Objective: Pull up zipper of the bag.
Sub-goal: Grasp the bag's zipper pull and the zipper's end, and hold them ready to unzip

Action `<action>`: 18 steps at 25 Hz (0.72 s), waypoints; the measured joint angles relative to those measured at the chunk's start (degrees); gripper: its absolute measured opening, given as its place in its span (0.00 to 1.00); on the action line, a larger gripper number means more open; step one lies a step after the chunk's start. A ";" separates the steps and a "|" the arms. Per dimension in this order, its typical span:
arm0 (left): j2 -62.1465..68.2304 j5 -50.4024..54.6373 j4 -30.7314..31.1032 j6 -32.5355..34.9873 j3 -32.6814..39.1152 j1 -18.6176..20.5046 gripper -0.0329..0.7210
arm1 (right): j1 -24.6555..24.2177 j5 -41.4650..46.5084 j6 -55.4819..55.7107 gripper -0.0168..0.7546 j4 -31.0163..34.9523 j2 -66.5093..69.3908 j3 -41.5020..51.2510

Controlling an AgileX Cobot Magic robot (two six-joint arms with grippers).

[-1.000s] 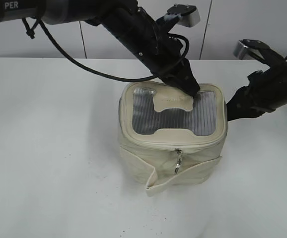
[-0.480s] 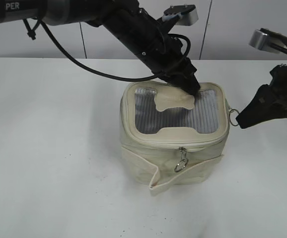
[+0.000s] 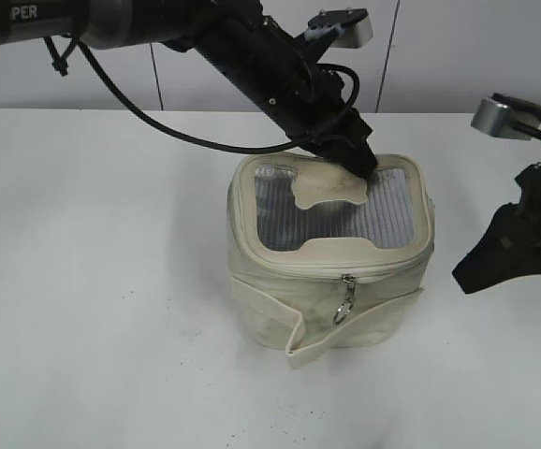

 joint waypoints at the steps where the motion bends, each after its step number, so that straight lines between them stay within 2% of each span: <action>1: 0.00 -0.25 0.07 -0.14 0.00 0.00 0.09 | 1.22 0.19 0.00 0.00 -0.13 -0.48 0.59; 6: 0.00 -0.80 0.21 -0.50 0.00 0.00 0.09 | 10.71 -0.26 2.53 0.00 -0.43 -3.09 2.18; 9: 0.00 -0.91 0.21 -0.67 0.06 0.00 0.09 | 15.62 -3.13 6.44 0.00 -2.97 -3.74 2.30; 13: 0.00 -0.79 0.21 -0.69 0.06 0.00 0.09 | 14.77 -9.02 15.65 0.00 -11.75 -4.98 2.30; 18: 0.00 -0.61 0.21 -0.69 0.06 0.00 0.09 | 6.05 -12.41 19.92 0.00 -13.80 -8.71 2.30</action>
